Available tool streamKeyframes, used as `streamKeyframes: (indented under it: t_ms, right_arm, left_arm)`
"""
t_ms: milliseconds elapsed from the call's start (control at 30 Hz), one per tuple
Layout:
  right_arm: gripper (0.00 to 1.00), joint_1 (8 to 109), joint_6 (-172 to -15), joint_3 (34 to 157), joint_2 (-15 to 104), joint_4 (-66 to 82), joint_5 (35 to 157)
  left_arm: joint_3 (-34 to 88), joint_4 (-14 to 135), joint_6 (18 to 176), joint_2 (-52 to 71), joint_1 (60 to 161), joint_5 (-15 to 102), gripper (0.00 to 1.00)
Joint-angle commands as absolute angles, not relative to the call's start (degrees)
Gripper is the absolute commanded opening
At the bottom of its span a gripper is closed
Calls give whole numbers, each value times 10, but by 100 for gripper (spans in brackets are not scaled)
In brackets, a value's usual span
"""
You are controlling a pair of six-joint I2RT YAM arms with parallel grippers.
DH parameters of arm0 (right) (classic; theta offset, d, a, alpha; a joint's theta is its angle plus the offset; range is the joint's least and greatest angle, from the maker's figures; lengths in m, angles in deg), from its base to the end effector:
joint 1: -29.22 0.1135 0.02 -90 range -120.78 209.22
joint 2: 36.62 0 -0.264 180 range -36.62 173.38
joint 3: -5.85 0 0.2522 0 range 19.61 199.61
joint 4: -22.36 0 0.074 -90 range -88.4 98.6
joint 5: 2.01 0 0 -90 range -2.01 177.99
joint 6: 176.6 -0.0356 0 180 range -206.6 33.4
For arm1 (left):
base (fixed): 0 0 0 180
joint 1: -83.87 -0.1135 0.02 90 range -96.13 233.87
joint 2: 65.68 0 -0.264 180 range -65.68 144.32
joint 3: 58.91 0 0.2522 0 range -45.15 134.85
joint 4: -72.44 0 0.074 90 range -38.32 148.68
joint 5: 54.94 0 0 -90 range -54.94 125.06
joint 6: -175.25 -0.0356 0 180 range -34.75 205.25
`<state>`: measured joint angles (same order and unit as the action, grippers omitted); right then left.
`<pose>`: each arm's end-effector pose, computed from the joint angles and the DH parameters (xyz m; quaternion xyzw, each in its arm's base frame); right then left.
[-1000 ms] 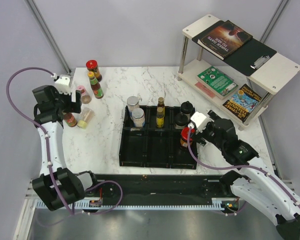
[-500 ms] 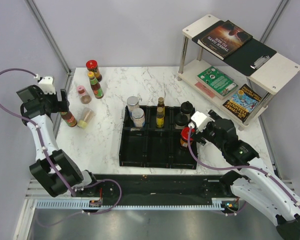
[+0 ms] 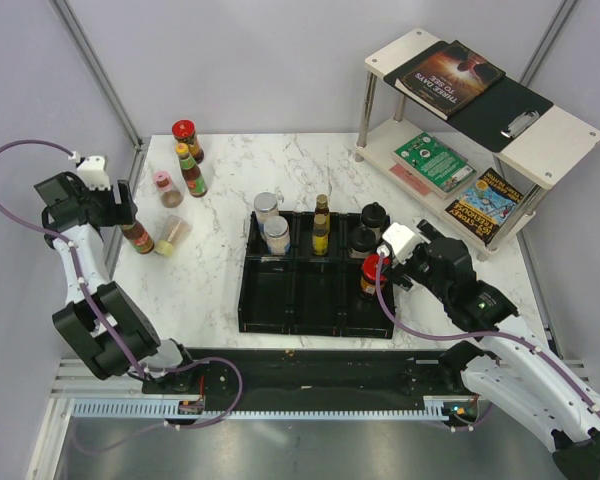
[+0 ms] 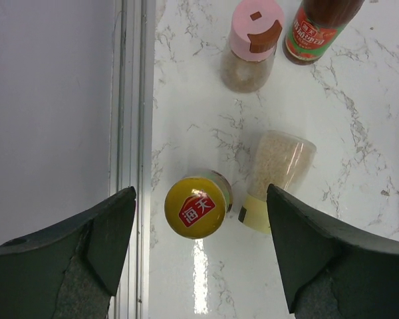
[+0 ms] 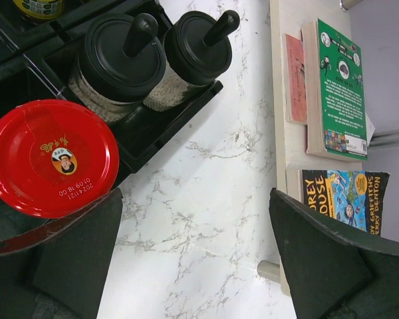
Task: Organize the condiment bottles
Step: Pick up the bottle from the center of the board.
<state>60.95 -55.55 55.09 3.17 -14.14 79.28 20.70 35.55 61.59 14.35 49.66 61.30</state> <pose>0.1416 0.0812 0.2742 -0.4091 0.7466 -0.0617 0.5210 0.2658 0.1617 0.3075 0.0201 0.8783 0.0311 0.4767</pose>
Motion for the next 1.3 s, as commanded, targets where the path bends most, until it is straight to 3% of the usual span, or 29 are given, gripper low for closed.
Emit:
streamKeyframes:
  t_ms: [0,267,467,633,1267]
  right_arm:
    - [98,610,-567,546,26,-121,783]
    - [98,610,-568,546,28,-121,785]
    - [98,609,-569,546,26,-122,785]
    - [98,609,-569,545,27,-122,785]
    - [98,609,-569,542,27,-122,783]
  left_arm:
    - [196,394,605,164,494,633,83]
    - [180,407,604,169,494,640,72]
    - [175,411,604,173,493,653,51]
    - [173,412,602,174,494,655,2]
    - [257,371,643,66,494,721,2]
